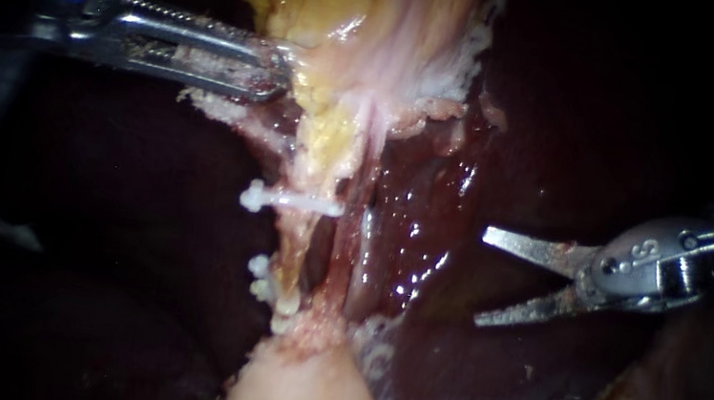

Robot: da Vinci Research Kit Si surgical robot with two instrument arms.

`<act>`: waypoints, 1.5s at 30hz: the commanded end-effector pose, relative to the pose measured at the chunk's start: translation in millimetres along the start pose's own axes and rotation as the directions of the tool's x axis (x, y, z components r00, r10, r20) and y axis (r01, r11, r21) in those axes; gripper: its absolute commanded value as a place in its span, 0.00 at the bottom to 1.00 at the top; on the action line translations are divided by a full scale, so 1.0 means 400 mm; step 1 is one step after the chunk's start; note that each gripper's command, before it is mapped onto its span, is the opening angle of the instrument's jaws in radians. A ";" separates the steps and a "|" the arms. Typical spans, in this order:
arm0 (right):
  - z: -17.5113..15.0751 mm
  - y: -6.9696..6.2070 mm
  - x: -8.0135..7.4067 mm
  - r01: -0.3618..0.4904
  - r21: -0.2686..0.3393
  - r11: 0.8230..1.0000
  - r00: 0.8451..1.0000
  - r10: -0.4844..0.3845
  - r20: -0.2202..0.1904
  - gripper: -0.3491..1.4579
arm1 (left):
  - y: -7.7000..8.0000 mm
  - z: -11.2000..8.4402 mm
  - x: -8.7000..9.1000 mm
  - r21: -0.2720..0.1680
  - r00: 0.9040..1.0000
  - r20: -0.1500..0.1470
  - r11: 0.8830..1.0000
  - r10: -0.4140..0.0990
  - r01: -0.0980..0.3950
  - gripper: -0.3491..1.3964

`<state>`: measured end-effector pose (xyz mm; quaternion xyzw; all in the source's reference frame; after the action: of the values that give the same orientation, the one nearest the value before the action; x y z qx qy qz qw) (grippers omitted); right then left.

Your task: Go to the cutting position left tube

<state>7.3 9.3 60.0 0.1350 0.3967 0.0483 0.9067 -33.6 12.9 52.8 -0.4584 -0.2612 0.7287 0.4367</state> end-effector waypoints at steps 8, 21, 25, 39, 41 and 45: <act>-0.0001 -0.0001 0.0000 0.000 0.000 1.000 1.000 0.000 0.000 0.99 | 0.0009 -0.0056 0.0038 -0.008 1.000 0.004 1.000 -0.008 0.008 0.00; -0.0003 0.0000 0.0002 -0.006 0.005 1.000 1.000 0.006 -0.005 0.99 | 0.0029 -0.0169 0.0100 0.003 1.000 -0.020 1.000 -0.015 0.015 0.00; -0.0002 -0.0005 0.0012 -0.049 0.027 0.998 0.998 0.050 -0.039 0.99 | 0.0030 -0.0168 0.0100 0.003 1.000 -0.021 1.000 -0.015 0.015 0.00; 0.0142 -0.0059 0.0152 -0.224 0.195 0.955 0.963 0.247 -0.104 0.99 | 0.0033 -0.0158 0.0106 0.005 1.000 -0.021 1.000 -0.010 0.010 0.00; 0.0172 -0.0062 0.0168 -0.238 0.215 0.947 0.959 0.264 -0.101 0.99 | 0.0034 -0.0157 0.0106 0.006 1.000 -0.022 1.000 -0.011 0.011 0.00; 0.0240 -0.0064 0.0194 -0.277 0.250 0.928 0.944 0.311 -0.111 0.99 | 0.0035 -0.0156 0.0107 0.006 1.000 -0.022 1.000 -0.011 0.011 0.00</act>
<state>20.0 6.4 60.2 0.2974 0.4429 0.1503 0.8323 -29.4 15.8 47.1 -0.4638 -0.2568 0.7221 0.4445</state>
